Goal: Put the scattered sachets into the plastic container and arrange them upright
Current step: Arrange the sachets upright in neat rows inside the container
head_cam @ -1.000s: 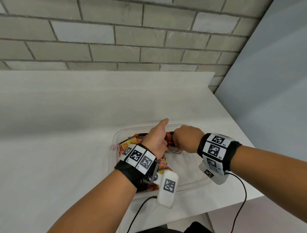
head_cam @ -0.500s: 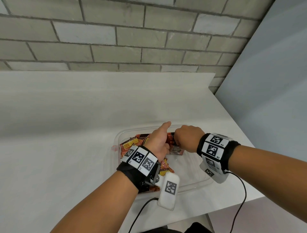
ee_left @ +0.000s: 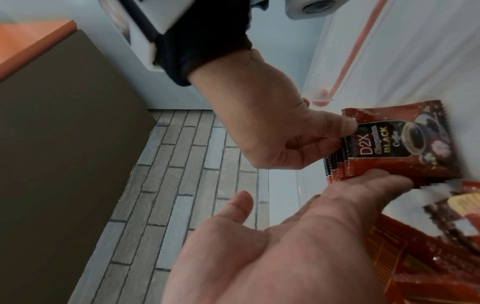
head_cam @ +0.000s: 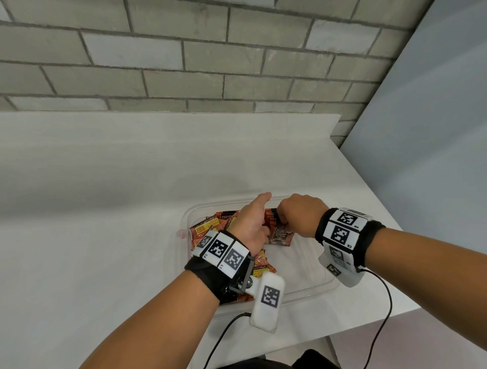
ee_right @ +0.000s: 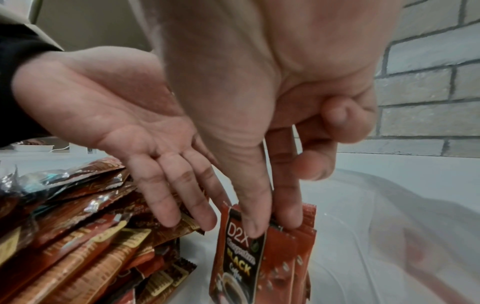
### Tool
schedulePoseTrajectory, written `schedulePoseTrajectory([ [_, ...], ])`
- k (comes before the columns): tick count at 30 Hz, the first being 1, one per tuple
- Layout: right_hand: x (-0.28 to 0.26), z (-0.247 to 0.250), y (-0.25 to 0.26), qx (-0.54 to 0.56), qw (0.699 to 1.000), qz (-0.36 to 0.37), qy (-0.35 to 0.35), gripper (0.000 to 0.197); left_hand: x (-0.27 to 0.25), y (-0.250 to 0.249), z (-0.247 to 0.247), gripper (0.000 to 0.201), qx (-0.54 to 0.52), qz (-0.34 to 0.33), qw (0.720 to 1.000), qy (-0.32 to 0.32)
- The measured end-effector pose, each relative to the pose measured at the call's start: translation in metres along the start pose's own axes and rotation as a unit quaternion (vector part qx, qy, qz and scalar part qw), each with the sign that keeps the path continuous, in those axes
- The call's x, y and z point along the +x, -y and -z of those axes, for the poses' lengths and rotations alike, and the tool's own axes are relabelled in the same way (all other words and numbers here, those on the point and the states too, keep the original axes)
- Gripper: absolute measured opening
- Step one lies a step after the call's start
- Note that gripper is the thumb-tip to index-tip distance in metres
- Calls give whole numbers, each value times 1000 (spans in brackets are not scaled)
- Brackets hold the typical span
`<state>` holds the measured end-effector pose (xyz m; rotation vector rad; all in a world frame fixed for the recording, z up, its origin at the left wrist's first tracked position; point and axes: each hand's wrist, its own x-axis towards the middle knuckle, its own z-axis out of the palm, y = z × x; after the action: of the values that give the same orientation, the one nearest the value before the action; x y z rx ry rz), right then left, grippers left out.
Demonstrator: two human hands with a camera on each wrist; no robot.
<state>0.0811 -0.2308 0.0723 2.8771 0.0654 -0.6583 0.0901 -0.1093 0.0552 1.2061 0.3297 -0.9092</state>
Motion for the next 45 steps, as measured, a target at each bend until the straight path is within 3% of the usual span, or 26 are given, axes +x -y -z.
schedulePoseTrajectory([
  [5,-1,3,-5,26,1000,-9,-5,18,-2,-2,4,58,-3,-16,1000,16],
  [11,1,2,-8,32,999,-14,-11,16,-5,-3,10,60,-6,-21,999,26],
  [16,-1,4,-10,69,997,-6,-24,10,-15,-6,22,50,35,-70,997,24],
  [20,-8,5,-3,204,978,20,-40,13,-48,-26,52,34,83,-169,981,36],
  [22,-13,3,6,274,961,39,-15,20,-64,-38,77,33,112,-212,971,5],
  [25,-15,-3,20,297,953,50,34,40,-70,-45,117,18,214,-245,941,-88],
  [29,-13,-4,34,292,955,37,36,58,-60,-35,149,13,334,-214,904,-158],
  [32,-13,2,46,293,955,42,-6,48,-50,-23,156,20,343,-166,915,-132],
  [34,-14,6,55,298,953,56,-19,43,-46,-17,157,25,322,-167,925,-117],
  [45,-7,10,99,267,953,128,62,59,-41,-12,162,35,292,-190,931,-107],
])
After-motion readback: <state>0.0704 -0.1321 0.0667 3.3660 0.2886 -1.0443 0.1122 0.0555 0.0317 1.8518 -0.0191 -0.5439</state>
